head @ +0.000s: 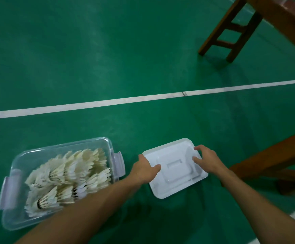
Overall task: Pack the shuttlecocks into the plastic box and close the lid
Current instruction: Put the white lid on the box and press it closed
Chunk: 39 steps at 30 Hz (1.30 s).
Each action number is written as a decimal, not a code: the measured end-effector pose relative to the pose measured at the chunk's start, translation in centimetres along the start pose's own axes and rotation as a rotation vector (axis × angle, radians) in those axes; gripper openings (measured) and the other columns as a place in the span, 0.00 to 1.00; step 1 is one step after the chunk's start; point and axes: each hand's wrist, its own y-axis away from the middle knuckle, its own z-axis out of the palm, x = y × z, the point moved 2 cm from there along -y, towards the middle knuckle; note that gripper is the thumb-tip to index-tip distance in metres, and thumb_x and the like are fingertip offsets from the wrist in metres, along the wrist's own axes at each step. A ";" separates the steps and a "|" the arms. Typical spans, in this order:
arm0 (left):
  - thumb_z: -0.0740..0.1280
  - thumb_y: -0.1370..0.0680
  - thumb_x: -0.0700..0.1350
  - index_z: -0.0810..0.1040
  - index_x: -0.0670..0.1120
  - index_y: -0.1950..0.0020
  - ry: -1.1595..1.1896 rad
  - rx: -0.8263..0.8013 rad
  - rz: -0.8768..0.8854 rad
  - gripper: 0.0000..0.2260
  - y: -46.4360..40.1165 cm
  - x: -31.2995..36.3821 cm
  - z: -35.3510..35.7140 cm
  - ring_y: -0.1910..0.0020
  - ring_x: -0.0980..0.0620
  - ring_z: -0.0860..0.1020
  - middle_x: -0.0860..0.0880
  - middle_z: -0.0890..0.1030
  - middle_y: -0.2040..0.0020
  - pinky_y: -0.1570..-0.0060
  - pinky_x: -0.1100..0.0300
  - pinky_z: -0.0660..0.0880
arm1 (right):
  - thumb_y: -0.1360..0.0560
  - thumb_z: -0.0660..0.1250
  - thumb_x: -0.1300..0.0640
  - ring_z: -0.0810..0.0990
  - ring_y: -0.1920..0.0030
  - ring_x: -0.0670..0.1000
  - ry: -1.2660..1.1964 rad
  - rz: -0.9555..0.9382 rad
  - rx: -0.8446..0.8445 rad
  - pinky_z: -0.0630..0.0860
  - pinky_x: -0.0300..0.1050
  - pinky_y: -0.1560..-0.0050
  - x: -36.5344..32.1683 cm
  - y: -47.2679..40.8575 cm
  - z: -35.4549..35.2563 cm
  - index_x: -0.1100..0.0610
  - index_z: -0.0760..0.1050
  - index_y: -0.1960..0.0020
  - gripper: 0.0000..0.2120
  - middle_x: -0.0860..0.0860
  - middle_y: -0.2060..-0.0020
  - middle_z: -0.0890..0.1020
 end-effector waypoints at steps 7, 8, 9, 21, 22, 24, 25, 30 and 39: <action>0.69 0.21 0.48 0.57 0.44 0.21 0.085 0.013 -0.033 0.33 -0.5 0.0 1.6 0.40 0.44 0.77 0.44 0.73 0.32 0.44 0.52 0.76 | 0.18 0.68 0.55 0.74 0.28 0.60 -0.091 0.070 0.027 0.73 0.56 0.30 0.4 -1.1 2.4 0.57 0.64 0.21 0.28 0.56 0.26 0.75; 0.69 0.21 0.47 0.57 0.44 0.21 0.116 0.021 -0.032 0.33 -0.3 0.1 1.6 0.39 0.44 0.77 0.44 0.73 0.32 0.42 0.51 0.77 | 0.18 0.68 0.56 0.75 0.28 0.60 -0.112 0.080 0.044 0.73 0.57 0.30 0.4 -1.1 2.4 0.57 0.64 0.21 0.28 0.56 0.26 0.75; 0.69 0.21 0.46 0.58 0.45 0.22 0.148 0.030 -0.034 0.32 -0.3 0.2 1.6 0.39 0.43 0.77 0.44 0.74 0.33 0.41 0.50 0.77 | 0.18 0.68 0.56 0.75 0.29 0.60 -0.138 0.093 0.064 0.73 0.57 0.30 0.5 -1.0 2.2 0.58 0.65 0.22 0.27 0.56 0.27 0.75; 0.66 0.35 0.61 0.66 0.44 0.23 0.182 0.426 0.364 0.43 5.3 9.1 -10.5 0.33 0.42 0.77 0.48 0.75 0.28 0.34 0.40 0.75 | 0.17 0.64 0.53 0.79 0.33 0.57 -0.466 -0.111 0.452 0.76 0.60 0.32 -8.0 0.8 -7.8 0.54 0.58 0.17 0.31 0.52 0.25 0.73; 0.67 0.35 0.62 0.67 0.45 0.24 0.196 0.470 0.403 0.42 6.2 9.5 -12.4 0.36 0.42 0.79 0.50 0.76 0.31 0.36 0.40 0.77 | 0.17 0.64 0.55 0.80 0.35 0.55 -0.515 -0.153 0.475 0.77 0.57 0.34 -9.7 1.0 -8.5 0.55 0.57 0.17 0.31 0.52 0.26 0.74; 0.68 0.32 0.62 0.67 0.47 0.23 0.242 0.551 0.470 0.40 7.8 9.5 -16.1 0.38 0.45 0.81 0.52 0.77 0.32 0.37 0.41 0.78 | 0.16 0.63 0.57 0.82 0.40 0.50 -0.622 -0.245 0.505 0.77 0.49 0.40 -13.4 1.5 -9.3 0.54 0.58 0.17 0.30 0.50 0.27 0.75; 0.68 0.30 0.63 0.68 0.49 0.23 0.264 0.588 0.494 0.38 8.6 9.1 -17.9 0.38 0.47 0.82 0.51 0.77 0.31 0.37 0.43 0.79 | 0.16 0.62 0.57 0.82 0.41 0.46 -0.674 -0.293 0.515 0.76 0.46 0.40 -15.3 1.7 -9.4 0.54 0.59 0.17 0.29 0.48 0.28 0.75; 0.67 0.17 0.56 0.74 0.49 0.30 0.380 0.779 0.614 0.19 13.3 3.6 -24.5 0.42 0.64 0.81 0.54 0.80 0.36 0.45 0.64 0.80 | 0.14 0.59 0.49 0.80 0.33 0.48 -0.938 -0.474 0.440 0.76 0.58 0.29 -23.8 3.3 -6.6 0.47 0.74 0.26 0.18 0.45 0.34 0.81; 0.67 0.20 0.64 0.74 0.46 0.45 0.612 0.941 0.397 0.21 18.2 -11.3 -26.6 0.47 0.57 0.83 0.45 0.84 0.44 0.42 0.49 0.80 | 0.30 0.71 0.26 0.86 0.40 0.53 -1.313 -0.397 0.208 0.82 0.49 0.38 -31.0 10.9 3.2 0.57 0.82 0.42 0.35 0.53 0.44 0.87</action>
